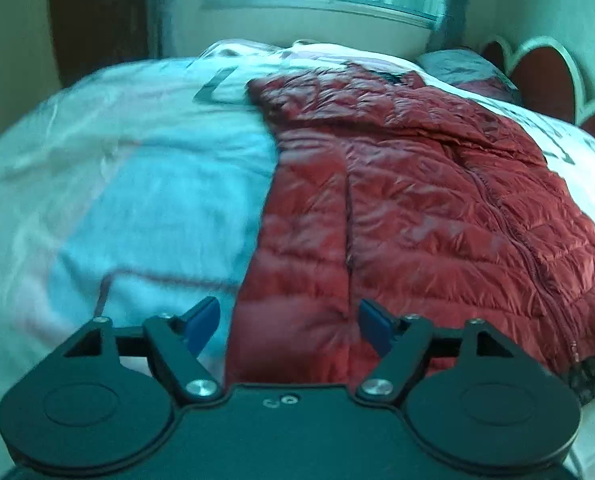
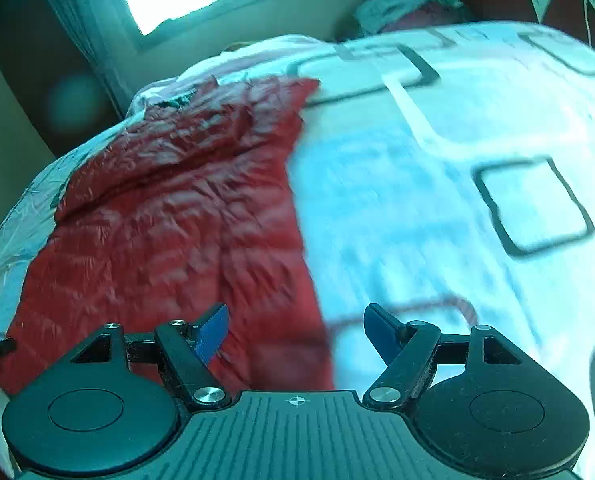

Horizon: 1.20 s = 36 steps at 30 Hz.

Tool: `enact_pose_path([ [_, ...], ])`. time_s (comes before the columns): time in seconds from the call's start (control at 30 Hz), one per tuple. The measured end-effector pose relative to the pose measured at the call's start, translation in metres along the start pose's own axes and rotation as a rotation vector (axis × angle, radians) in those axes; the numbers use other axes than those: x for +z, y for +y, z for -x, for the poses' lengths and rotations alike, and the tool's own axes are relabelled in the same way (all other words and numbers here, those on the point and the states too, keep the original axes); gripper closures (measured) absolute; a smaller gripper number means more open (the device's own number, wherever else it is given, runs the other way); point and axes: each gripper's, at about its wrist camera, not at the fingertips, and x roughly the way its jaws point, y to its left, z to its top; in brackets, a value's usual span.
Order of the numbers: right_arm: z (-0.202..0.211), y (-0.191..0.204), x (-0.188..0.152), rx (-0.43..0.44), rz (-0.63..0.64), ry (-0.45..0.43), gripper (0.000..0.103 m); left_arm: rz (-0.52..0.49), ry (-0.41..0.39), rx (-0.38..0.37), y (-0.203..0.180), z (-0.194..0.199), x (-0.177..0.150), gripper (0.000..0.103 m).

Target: Fold large clothes

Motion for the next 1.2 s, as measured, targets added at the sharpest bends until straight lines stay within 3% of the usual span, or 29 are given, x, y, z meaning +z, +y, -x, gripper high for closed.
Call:
enact_pose_path([
  [0.1, 0.003, -0.017, -0.007, 0.046, -0.037, 0.024, 0.029, 0.055, 0.021, -0.027, 0.01, 0.003, -0.006, 0.028],
  [0.23, -0.005, -0.038, -0.011, 0.123, -0.114, 0.059, 0.029, 0.129, 0.059, -0.16, 0.024, -0.005, -0.009, 0.029],
  [0.43, -0.014, -0.058, -0.005, 0.224, -0.213, 0.045, 0.029, 0.208, 0.073, -0.261, 0.041, -0.018, -0.002, 0.032],
  [0.5, -0.018, -0.062, -0.002, 0.254, -0.234, 0.049, 0.029, 0.239, 0.073, -0.29, 0.045, -0.021, -0.001, 0.041],
  [0.57, -0.021, -0.063, 0.0, 0.319, -0.238, 0.093, 0.03, 0.275, 0.096, -0.383, 0.05, -0.023, -0.002, 0.09],
  [0.6, -0.023, -0.061, 0.003, 0.353, -0.231, 0.121, 0.03, 0.284, 0.103, -0.414, 0.051, -0.024, -0.003, 0.088],
  [0.67, -0.026, -0.056, 0.003, 0.382, -0.172, 0.174, 0.041, 0.261, 0.091, -0.38, 0.048, -0.024, -0.007, 0.084],
  [0.8, -0.032, -0.06, 0.007, 0.397, -0.194, 0.178, 0.052, 0.368, 0.066, -0.378, 0.051, -0.034, -0.01, 0.084],
  [0.9, -0.039, -0.063, 0.008, 0.408, -0.21, 0.193, 0.075, 0.371, 0.053, -0.376, 0.048, -0.034, -0.008, 0.093],
  [0.93, -0.041, -0.06, 0.007, 0.421, -0.206, 0.212, 0.098, 0.378, 0.032, -0.403, 0.048, -0.029, -0.009, 0.096],
  [1.0, -0.03, -0.059, 0.009, 0.469, -0.205, 0.184, 0.099, 0.404, -0.047, -0.453, 0.053, -0.014, -0.011, 0.096],
  [1.03, -0.021, -0.063, 0.009, 0.504, -0.231, 0.149, 0.099, 0.406, -0.054, -0.432, 0.054, -0.01, -0.012, 0.096],
  [1.13, -0.018, -0.068, 0.01, 0.48, -0.229, 0.143, 0.099, 0.382, 0.009, -0.363, 0.05, -0.018, -0.014, 0.096],
  [1.2, -0.02, -0.066, 0.014, 0.482, -0.218, 0.141, 0.099, 0.401, -0.005, -0.367, 0.048, -0.018, -0.012, 0.096],
])
